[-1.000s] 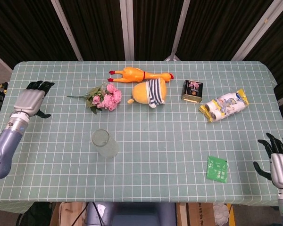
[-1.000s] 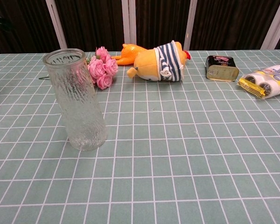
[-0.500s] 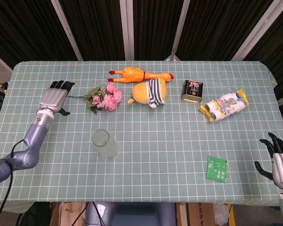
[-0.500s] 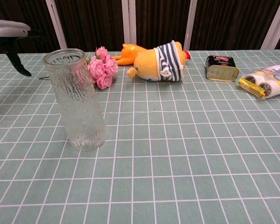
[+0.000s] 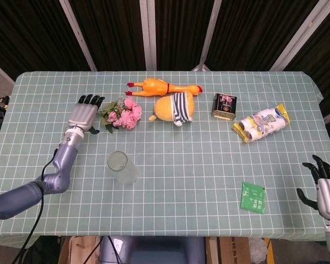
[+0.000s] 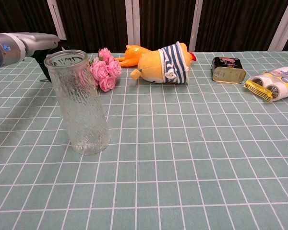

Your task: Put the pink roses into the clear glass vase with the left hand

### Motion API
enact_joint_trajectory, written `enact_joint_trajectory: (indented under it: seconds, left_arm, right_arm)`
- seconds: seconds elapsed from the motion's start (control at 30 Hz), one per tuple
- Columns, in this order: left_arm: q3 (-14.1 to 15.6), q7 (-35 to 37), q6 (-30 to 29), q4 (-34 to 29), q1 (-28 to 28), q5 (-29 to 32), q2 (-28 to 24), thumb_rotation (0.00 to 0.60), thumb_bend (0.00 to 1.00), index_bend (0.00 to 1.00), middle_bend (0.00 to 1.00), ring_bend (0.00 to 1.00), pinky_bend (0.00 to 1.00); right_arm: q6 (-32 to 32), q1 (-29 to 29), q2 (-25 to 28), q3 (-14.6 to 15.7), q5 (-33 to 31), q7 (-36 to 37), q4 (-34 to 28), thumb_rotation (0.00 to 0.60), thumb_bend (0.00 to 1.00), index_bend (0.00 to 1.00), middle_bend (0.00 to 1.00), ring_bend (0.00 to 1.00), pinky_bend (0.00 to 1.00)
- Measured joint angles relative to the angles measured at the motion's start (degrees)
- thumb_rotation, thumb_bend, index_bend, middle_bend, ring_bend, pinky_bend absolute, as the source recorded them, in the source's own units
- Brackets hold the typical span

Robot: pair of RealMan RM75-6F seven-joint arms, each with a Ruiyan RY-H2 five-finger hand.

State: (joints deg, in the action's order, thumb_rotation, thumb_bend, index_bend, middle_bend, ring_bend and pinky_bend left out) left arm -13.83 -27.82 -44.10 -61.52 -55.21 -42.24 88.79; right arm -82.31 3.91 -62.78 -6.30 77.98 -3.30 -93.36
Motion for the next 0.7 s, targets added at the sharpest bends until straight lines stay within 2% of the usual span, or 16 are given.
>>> enact_joint_trajectory:
  seconds: [0.43,0.6,0.7]
  left_arm:
    - [-0.8,-1.3,2.1,8.5,-3.5,2.4,7.0,0.600,0.17,0.03,0.07,0.00,0.08]
    - [-1.1,-1.3,2.6,11.5,-4.5,2.2,9.3,0.600,0.21,0.05,0.13,0.02,0.12]
    - [-1.2,-1.1,2.7,13.1,-4.9,1.7,10.6,0.600,0.27,0.08,0.19,0.05,0.12]
  right_arm:
    - [0.5,0.2,-0.1,0.0,-0.3,0.3,0.3,0.600,0.31,0.25,0.11,0.13,0.04]
    - [0.5,0.1,-0.1,0.0,-0.5,0.5,0.3,0.600,0.31,0.25,0.11,0.13,0.04]
    - [0.6,0.1,0.0,0.0,-0.4,0.7,0.2,0.600,0.31,0.25,0.11,0.13,0.04]
